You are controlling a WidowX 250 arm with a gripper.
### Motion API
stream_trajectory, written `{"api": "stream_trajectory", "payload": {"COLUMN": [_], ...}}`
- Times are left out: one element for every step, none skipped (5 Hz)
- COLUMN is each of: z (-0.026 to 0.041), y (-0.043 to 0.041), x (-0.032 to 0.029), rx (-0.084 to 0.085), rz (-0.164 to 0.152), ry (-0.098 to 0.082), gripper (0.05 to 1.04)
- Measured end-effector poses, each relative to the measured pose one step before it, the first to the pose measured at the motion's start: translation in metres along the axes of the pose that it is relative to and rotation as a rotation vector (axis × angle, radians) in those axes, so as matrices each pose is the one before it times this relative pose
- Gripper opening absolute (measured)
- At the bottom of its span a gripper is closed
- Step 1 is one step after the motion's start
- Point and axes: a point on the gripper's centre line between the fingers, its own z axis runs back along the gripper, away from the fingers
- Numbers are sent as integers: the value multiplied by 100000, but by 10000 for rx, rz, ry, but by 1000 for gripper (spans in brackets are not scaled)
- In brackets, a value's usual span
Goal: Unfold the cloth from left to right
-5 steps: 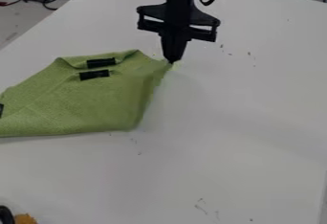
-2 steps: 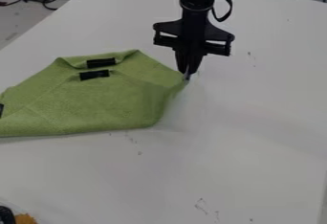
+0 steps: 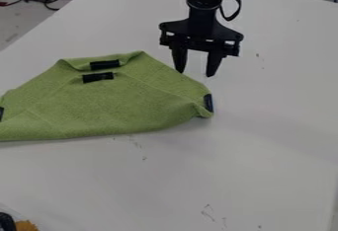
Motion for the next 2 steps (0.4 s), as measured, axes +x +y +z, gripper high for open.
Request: {"api": "stream_trajectory", "payload": {"z": [160,180], "y": [63,167], "x": [108,28], "rx": [84,92], "rz": [17,0], "ry": [-8,78], "gripper": [1012,1011]}}
